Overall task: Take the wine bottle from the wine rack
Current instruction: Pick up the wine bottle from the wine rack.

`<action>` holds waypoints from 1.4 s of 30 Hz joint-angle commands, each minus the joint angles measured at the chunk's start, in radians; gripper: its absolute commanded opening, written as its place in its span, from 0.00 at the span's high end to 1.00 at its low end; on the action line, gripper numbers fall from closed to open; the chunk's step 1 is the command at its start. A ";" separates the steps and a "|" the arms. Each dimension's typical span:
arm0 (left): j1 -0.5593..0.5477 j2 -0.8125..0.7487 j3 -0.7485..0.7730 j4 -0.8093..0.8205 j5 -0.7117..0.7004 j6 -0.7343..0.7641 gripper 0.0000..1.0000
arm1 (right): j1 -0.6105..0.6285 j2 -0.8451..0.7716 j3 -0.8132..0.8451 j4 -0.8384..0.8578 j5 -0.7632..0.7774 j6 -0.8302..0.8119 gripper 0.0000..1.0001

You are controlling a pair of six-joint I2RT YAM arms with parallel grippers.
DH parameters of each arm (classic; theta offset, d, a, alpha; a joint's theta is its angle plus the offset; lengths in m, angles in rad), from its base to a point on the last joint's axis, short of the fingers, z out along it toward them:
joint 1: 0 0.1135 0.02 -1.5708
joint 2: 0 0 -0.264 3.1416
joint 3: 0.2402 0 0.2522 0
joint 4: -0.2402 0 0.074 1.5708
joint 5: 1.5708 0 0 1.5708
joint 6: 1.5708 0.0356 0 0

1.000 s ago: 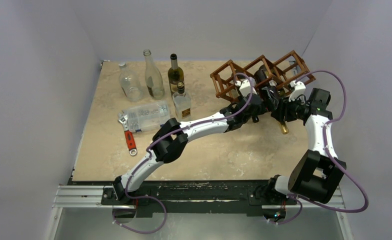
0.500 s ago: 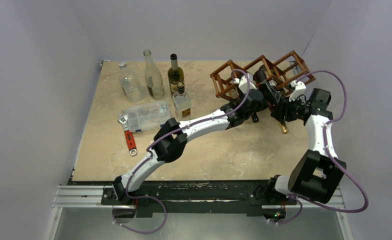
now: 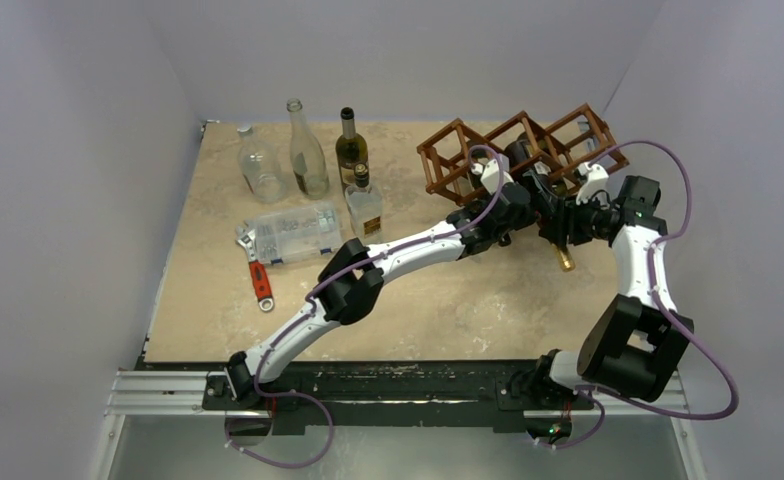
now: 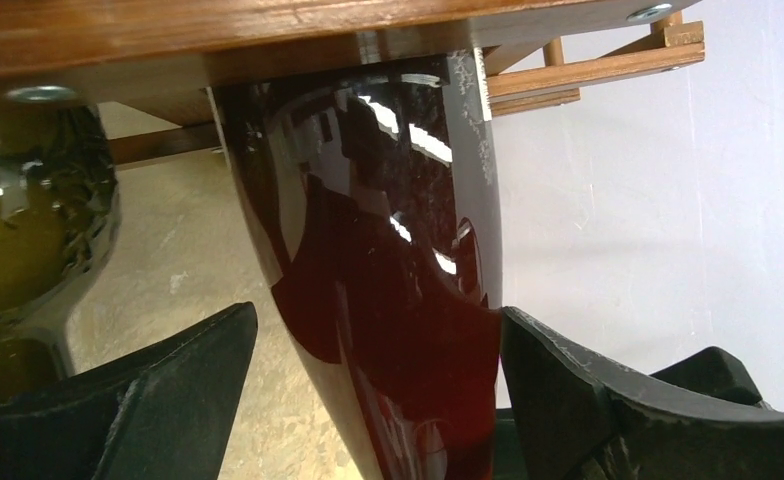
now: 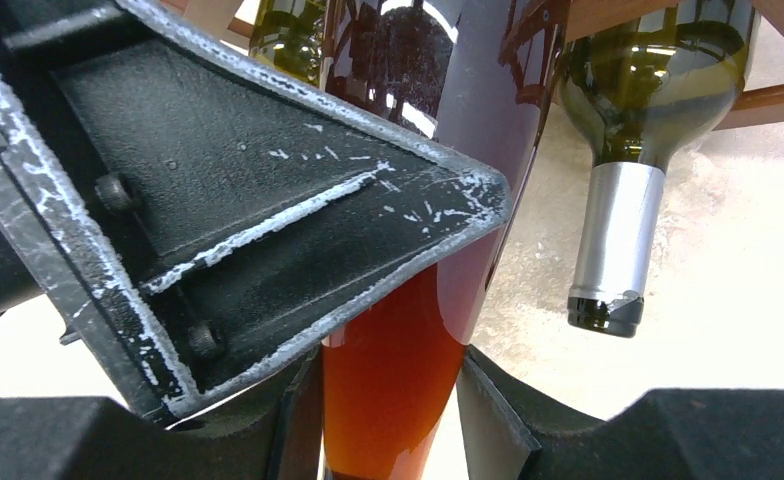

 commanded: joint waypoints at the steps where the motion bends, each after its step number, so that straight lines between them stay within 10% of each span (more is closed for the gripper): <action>1: 0.007 0.018 0.065 0.029 0.013 0.003 0.12 | 0.023 -0.010 0.060 -0.071 -0.187 -0.074 1.00; 9: 0.010 0.023 0.082 0.058 0.008 0.013 0.28 | 0.022 -0.021 0.055 -0.112 -0.189 -0.096 1.00; 42: 0.016 -0.113 -0.152 0.296 0.020 0.026 0.17 | -0.021 -0.255 0.006 -0.217 -0.128 -0.081 1.00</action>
